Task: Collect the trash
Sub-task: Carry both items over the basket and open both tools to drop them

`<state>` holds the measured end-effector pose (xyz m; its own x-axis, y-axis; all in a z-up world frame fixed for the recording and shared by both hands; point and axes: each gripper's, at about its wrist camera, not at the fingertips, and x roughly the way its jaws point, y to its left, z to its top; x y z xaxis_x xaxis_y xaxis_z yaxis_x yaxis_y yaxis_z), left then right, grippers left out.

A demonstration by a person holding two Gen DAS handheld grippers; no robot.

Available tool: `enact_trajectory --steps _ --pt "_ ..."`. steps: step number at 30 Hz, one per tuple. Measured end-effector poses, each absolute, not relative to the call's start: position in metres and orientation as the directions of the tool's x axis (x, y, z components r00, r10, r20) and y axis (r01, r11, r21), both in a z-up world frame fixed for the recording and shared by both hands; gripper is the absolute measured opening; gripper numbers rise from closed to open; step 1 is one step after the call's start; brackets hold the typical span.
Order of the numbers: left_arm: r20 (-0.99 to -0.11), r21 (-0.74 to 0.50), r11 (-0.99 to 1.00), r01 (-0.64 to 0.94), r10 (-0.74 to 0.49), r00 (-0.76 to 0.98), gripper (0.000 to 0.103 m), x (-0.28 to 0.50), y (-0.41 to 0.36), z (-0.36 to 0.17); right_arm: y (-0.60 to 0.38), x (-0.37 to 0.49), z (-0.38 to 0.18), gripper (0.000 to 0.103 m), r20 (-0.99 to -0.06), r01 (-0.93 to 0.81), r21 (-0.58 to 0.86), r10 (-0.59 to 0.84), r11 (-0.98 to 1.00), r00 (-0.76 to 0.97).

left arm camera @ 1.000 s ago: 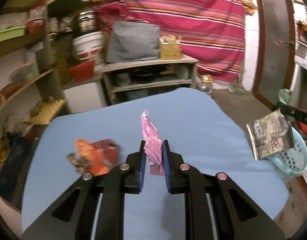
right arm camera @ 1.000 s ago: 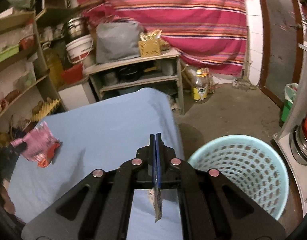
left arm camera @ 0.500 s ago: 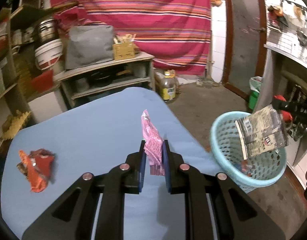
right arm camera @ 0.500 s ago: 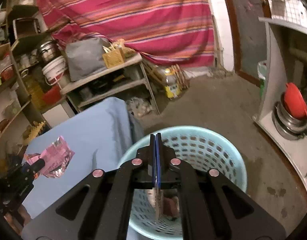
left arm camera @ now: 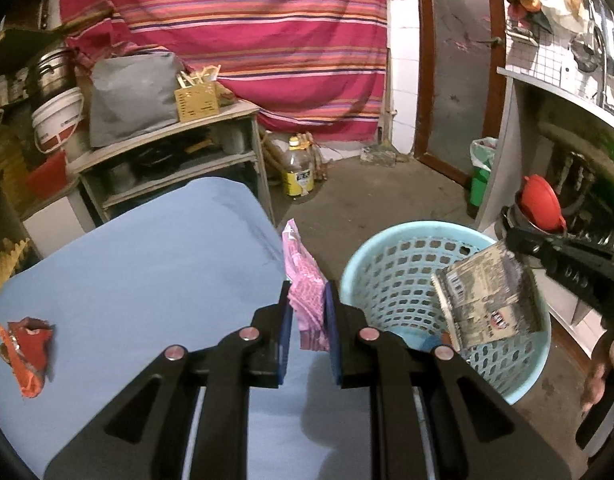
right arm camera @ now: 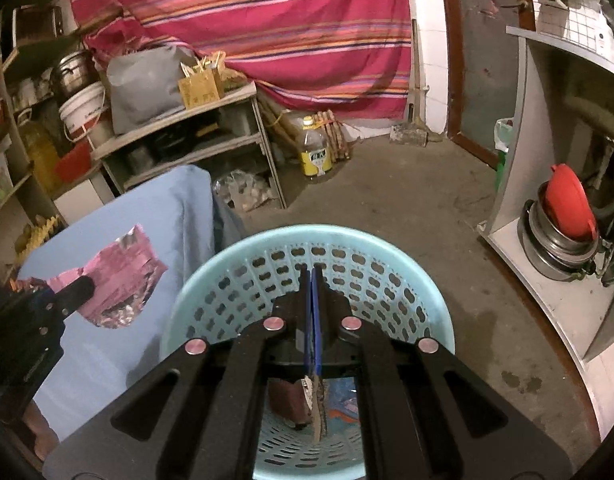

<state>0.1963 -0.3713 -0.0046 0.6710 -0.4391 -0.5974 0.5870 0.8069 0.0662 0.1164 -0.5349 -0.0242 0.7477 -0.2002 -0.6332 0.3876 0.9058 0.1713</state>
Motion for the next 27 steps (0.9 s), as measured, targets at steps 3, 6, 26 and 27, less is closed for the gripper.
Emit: enact_trajectory --steps 3,6,26,27 --pt "-0.599 0.062 0.799 0.598 -0.449 0.663 0.017 0.197 -0.384 -0.008 -0.542 0.118 -0.033 0.005 -0.663 0.403 0.174 -0.196 0.898 0.723" --pt "-0.607 0.036 0.795 0.605 -0.464 0.645 0.017 0.199 -0.392 -0.011 -0.549 0.115 -0.04 0.036 -0.675 0.409 0.209 -0.171 0.888 0.718" --pt "-0.719 -0.022 0.739 0.673 -0.48 0.503 0.041 0.209 -0.449 -0.051 -0.582 0.076 -0.02 0.068 -0.61 0.507 0.25 -0.272 0.825 0.744" --pt "-0.717 -0.019 0.743 0.669 -0.476 0.509 0.057 0.208 -0.447 -0.052 -0.582 0.077 -0.021 0.068 -0.611 0.507 0.252 -0.271 0.824 0.744"
